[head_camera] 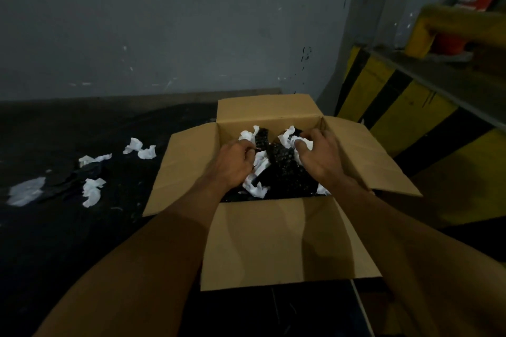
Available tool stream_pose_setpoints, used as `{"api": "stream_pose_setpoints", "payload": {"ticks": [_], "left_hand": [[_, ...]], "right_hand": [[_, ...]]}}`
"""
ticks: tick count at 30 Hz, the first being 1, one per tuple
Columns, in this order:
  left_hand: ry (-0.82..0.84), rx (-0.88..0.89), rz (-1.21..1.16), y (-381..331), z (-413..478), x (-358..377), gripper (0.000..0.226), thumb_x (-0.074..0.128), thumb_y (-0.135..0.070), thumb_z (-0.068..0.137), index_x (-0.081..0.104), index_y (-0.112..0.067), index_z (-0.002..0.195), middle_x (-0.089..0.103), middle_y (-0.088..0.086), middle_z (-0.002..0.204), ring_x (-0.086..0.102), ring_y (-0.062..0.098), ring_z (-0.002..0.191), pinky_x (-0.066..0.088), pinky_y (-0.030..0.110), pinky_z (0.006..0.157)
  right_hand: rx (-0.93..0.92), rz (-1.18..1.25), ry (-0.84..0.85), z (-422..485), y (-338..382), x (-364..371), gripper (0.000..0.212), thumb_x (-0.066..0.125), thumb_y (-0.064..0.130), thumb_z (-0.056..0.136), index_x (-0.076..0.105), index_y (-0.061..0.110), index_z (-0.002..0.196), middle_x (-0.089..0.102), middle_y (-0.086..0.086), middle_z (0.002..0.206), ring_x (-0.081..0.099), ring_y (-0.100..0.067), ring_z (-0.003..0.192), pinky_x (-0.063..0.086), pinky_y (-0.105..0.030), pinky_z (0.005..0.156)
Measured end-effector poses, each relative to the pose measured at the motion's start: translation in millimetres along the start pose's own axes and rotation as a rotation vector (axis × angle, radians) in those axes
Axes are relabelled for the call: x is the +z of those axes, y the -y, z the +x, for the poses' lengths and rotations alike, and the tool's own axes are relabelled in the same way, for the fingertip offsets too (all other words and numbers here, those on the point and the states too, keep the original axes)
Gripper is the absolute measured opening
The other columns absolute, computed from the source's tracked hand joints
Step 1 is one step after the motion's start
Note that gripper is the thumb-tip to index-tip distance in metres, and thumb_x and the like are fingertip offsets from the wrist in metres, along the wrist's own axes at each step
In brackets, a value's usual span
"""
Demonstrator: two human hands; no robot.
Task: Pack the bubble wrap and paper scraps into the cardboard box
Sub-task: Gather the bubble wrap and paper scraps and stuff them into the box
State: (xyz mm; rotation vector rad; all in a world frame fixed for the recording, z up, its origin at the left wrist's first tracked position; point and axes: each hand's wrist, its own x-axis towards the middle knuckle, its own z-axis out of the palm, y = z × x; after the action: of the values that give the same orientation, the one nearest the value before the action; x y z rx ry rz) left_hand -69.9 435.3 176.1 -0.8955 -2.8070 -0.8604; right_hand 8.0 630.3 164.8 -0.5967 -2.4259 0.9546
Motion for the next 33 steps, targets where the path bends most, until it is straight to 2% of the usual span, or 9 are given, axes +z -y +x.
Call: {"api": "stream_pose_setpoints", "payload": {"ticks": [3, 6, 11, 17, 23, 26, 28, 33], "left_hand": [[-0.046, 0.018, 0.025, 13, -8, -17, 0.033, 0.048, -0.031, 0.095, 0.061, -0.015, 0.121, 0.061, 0.009, 0.12, 0.057, 0.027, 0.108, 0.043, 0.034, 0.089], [-0.084, 0.001, 0.014, 33, -22, -47, 0.032, 0.051, -0.033, 0.093, 0.061, -0.018, 0.119, 0.059, 0.008, 0.119, 0.056, 0.026, 0.108, 0.046, 0.038, 0.092], [-0.182, -0.051, 0.044, 96, -57, -114, 0.044, 0.057, -0.04, 0.089, 0.055, -0.017, 0.127, 0.052, 0.007, 0.128, 0.051, 0.024, 0.117, 0.043, 0.042, 0.099], [-0.268, -0.137, 0.113, 218, -136, -207, 0.044, 0.061, -0.041, 0.088, 0.056, -0.018, 0.125, 0.054, 0.007, 0.123, 0.054, 0.022, 0.111, 0.045, 0.037, 0.097], [-0.314, -0.345, 0.185, 350, -218, -288, 0.047, 0.062, -0.04, 0.087, 0.052, -0.019, 0.129, 0.051, 0.006, 0.126, 0.053, 0.022, 0.112, 0.046, 0.038, 0.098], [-0.303, -0.428, 0.161, 397, -240, -304, 0.051, 0.06, -0.041, 0.088, 0.048, -0.021, 0.133, 0.047, 0.005, 0.13, 0.051, 0.022, 0.115, 0.046, 0.039, 0.097], [-0.305, -0.457, 0.132, 420, -243, -304, 0.05, 0.059, -0.042, 0.089, 0.047, -0.022, 0.134, 0.046, 0.005, 0.131, 0.05, 0.021, 0.115, 0.046, 0.037, 0.096], [-0.282, -0.416, 0.082, 470, -220, -284, 0.049, 0.062, -0.038, 0.088, 0.047, -0.023, 0.133, 0.046, 0.006, 0.131, 0.051, 0.02, 0.115, 0.048, 0.034, 0.093]], "right_hand": [[-0.044, -0.014, 0.0, -2, 19, 7, 0.038, 0.053, 0.048, 0.089, 0.058, 0.024, 0.117, 0.052, -0.006, 0.125, 0.047, -0.025, 0.117, 0.039, -0.041, 0.101], [-0.074, -0.019, 0.005, -8, 49, 24, 0.037, 0.053, 0.045, 0.091, 0.057, 0.019, 0.118, 0.052, -0.009, 0.125, 0.048, -0.028, 0.115, 0.04, -0.038, 0.098], [-0.191, 0.01, 0.012, -26, 124, 75, 0.032, 0.054, 0.04, 0.091, 0.058, 0.018, 0.114, 0.054, -0.012, 0.12, 0.055, -0.031, 0.106, 0.043, -0.035, 0.09], [-0.304, 0.066, 0.079, -81, 247, 182, 0.03, 0.055, 0.038, 0.092, 0.059, 0.017, 0.112, 0.055, -0.011, 0.116, 0.055, -0.028, 0.106, 0.042, -0.034, 0.091], [-0.387, 0.06, 0.234, -153, 342, 294, 0.028, 0.055, 0.039, 0.093, 0.056, 0.021, 0.115, 0.05, -0.007, 0.121, 0.053, -0.021, 0.107, 0.044, -0.032, 0.092], [-0.392, 0.066, 0.274, -174, 364, 339, 0.026, 0.055, 0.038, 0.093, 0.056, 0.021, 0.112, 0.051, -0.005, 0.119, 0.052, -0.018, 0.104, 0.043, -0.03, 0.09], [-0.416, 0.042, 0.304, -178, 368, 364, 0.027, 0.054, 0.041, 0.092, 0.056, 0.022, 0.111, 0.052, -0.005, 0.118, 0.053, -0.022, 0.107, 0.045, -0.034, 0.093], [-0.425, -0.021, 0.355, -158, 369, 421, 0.026, 0.055, 0.041, 0.091, 0.057, 0.024, 0.111, 0.052, -0.005, 0.116, 0.053, -0.025, 0.104, 0.047, -0.038, 0.09]]}}
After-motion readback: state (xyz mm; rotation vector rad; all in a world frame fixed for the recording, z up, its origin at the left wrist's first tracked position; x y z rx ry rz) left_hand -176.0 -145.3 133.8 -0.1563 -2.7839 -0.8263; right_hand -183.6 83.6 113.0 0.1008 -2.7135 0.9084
